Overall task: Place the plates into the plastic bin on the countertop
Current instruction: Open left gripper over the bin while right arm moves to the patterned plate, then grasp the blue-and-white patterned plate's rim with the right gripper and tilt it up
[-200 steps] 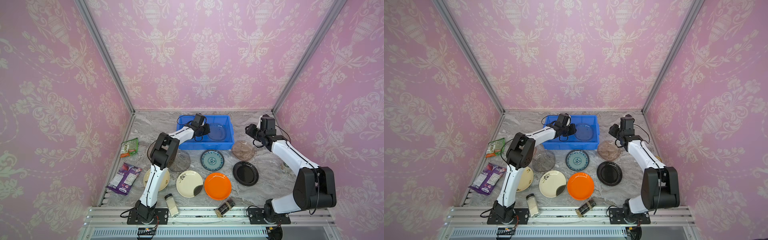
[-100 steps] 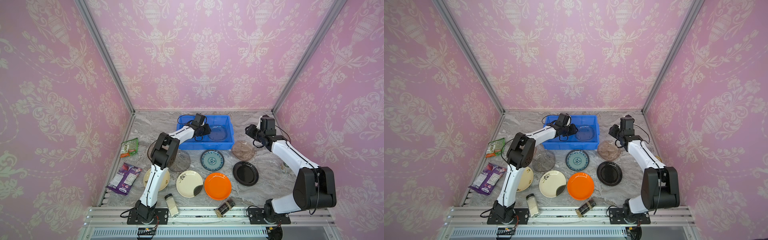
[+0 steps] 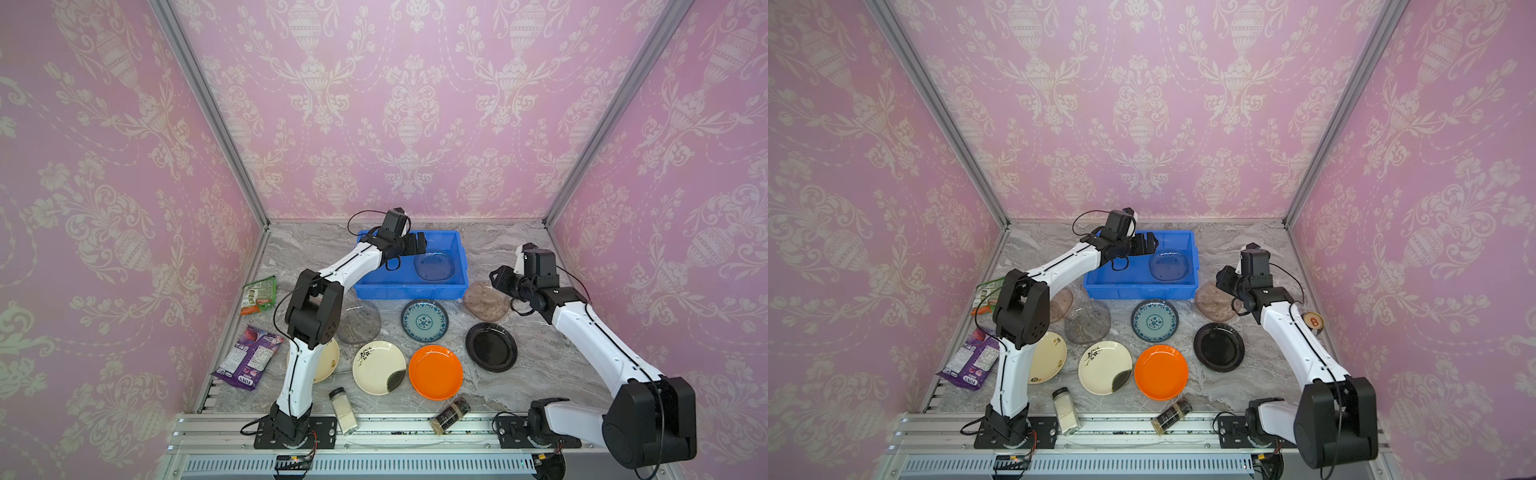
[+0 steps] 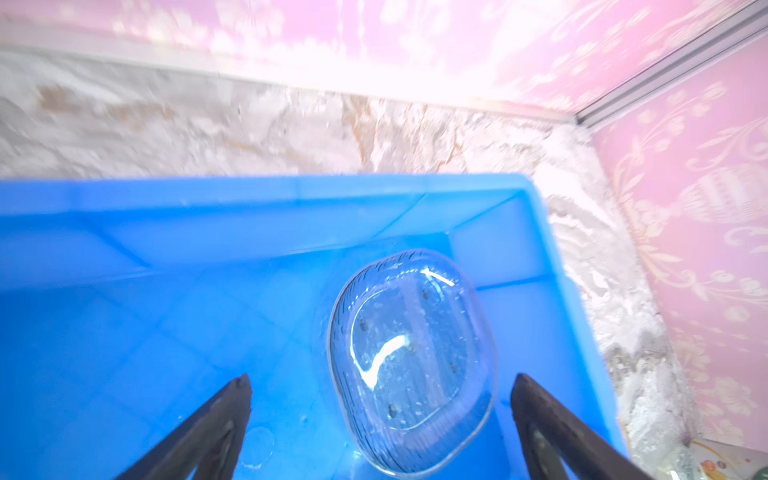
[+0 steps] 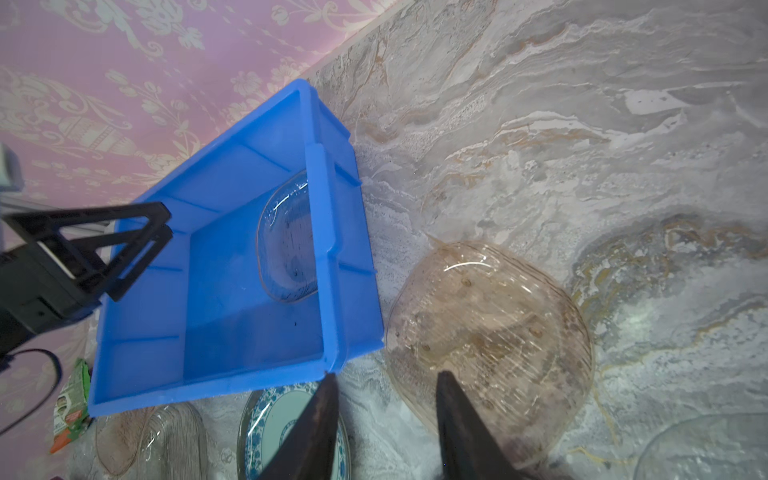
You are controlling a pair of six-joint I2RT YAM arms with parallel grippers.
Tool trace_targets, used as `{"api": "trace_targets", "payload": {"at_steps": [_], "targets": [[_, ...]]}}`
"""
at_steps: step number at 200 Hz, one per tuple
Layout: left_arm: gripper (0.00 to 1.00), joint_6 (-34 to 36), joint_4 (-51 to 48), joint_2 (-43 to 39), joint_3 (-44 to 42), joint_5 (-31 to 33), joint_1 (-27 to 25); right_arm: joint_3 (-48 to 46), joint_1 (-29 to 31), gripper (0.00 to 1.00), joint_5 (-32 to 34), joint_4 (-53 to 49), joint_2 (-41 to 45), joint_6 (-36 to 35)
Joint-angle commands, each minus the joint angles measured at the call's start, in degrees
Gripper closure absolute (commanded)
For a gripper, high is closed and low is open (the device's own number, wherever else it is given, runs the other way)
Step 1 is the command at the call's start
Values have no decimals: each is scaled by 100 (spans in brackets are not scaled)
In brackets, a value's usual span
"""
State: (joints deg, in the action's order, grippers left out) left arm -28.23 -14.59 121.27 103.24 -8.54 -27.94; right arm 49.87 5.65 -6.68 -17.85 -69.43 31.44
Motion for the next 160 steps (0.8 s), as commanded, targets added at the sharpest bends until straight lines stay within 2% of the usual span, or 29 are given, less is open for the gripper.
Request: {"api": "trace_targets", "payload": {"at_steps": [1, 34, 56, 96, 160], "targets": [[1, 388, -87, -748, -228, 112, -9, -342, 244, 60, -108, -694, 458, -102], [2, 289, 176, -1461, -893, -361, -44, -1049, 709, 62, -1056, -168, 773, 247], [2, 166, 343, -1883, -1430, -580, -62, -1520, 959, 66, -1559, 600, 625, 975], [2, 63, 560, -2469, -2314, -570, -62, -1964, 1305, 67, -1434, 1604, 161, 1707], [2, -5, 750, -2520, -2698, -745, -62, -1926, 1351, 70, -1405, 2277, -853, 1813]]}}
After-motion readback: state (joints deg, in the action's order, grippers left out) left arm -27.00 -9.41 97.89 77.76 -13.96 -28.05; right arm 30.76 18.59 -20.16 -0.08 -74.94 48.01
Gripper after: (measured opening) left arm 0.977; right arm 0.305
